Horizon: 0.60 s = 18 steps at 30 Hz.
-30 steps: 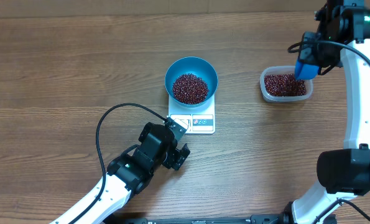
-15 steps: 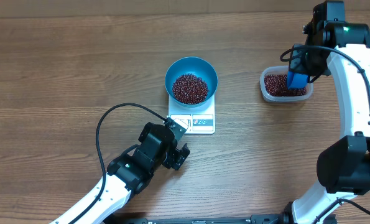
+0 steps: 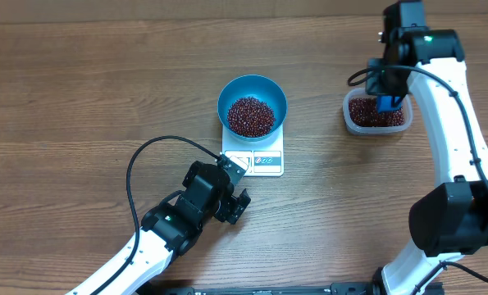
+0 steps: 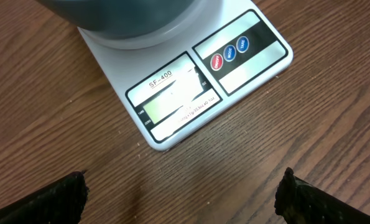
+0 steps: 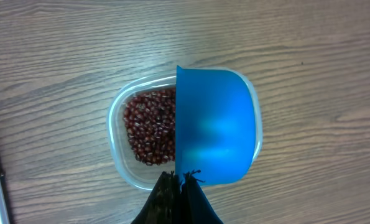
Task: Scoop item into bowl and weigh 150g on scale
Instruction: 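Lower the blue scoop into the red beans in the tub, right gripper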
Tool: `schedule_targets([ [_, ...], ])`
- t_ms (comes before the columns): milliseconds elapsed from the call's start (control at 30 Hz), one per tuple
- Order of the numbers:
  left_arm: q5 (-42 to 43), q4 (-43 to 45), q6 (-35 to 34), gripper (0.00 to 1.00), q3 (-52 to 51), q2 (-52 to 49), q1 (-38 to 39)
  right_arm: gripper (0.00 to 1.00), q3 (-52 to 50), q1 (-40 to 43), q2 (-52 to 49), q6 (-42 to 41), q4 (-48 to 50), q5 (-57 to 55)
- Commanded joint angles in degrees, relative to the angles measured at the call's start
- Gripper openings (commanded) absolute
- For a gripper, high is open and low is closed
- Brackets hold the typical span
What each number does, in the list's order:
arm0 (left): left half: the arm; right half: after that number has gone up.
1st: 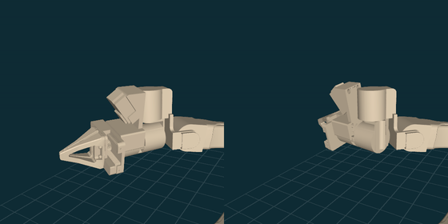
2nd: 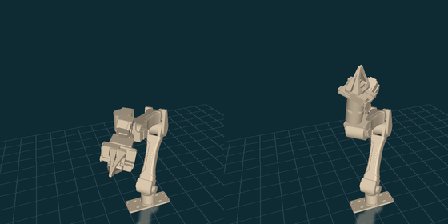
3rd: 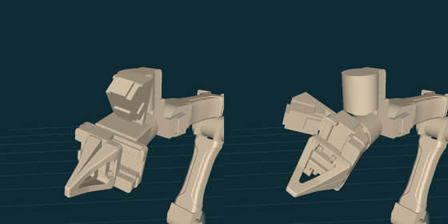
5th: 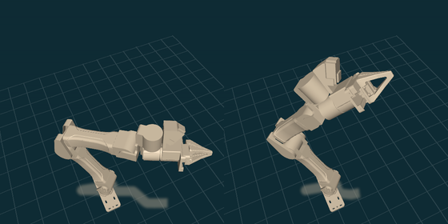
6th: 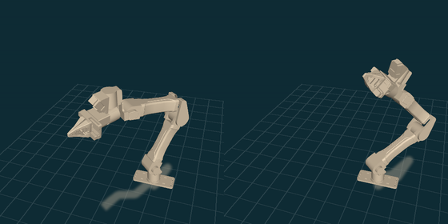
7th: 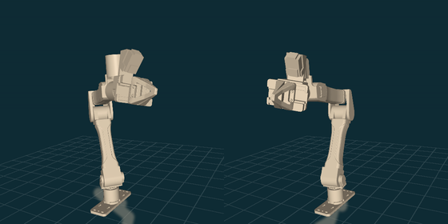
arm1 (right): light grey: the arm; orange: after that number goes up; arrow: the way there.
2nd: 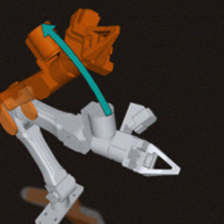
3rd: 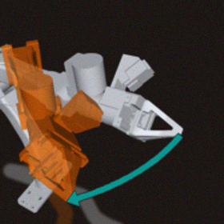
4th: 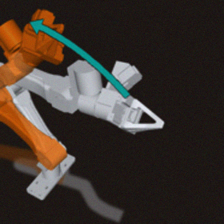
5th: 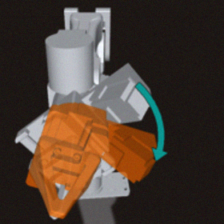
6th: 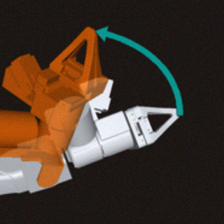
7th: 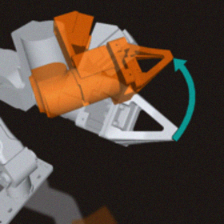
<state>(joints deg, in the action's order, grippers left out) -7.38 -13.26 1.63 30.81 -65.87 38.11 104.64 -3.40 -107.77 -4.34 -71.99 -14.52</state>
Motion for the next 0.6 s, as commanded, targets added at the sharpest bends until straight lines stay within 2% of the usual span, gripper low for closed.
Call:
schedule_targets([
  [0, -0.7, 0.2, -0.3, 1.0, 1.3, 0.0, -0.2, 0.04, -3.2, -1.4, 0.3, -2.1, 0.8, -6.0],
  [567, -0.7, 0.2, -0.3, 1.0, 1.3, 0.0, -0.2, 0.04, -12.2, -1.7, 0.3, -3.1, 9.6, -9.1],
])
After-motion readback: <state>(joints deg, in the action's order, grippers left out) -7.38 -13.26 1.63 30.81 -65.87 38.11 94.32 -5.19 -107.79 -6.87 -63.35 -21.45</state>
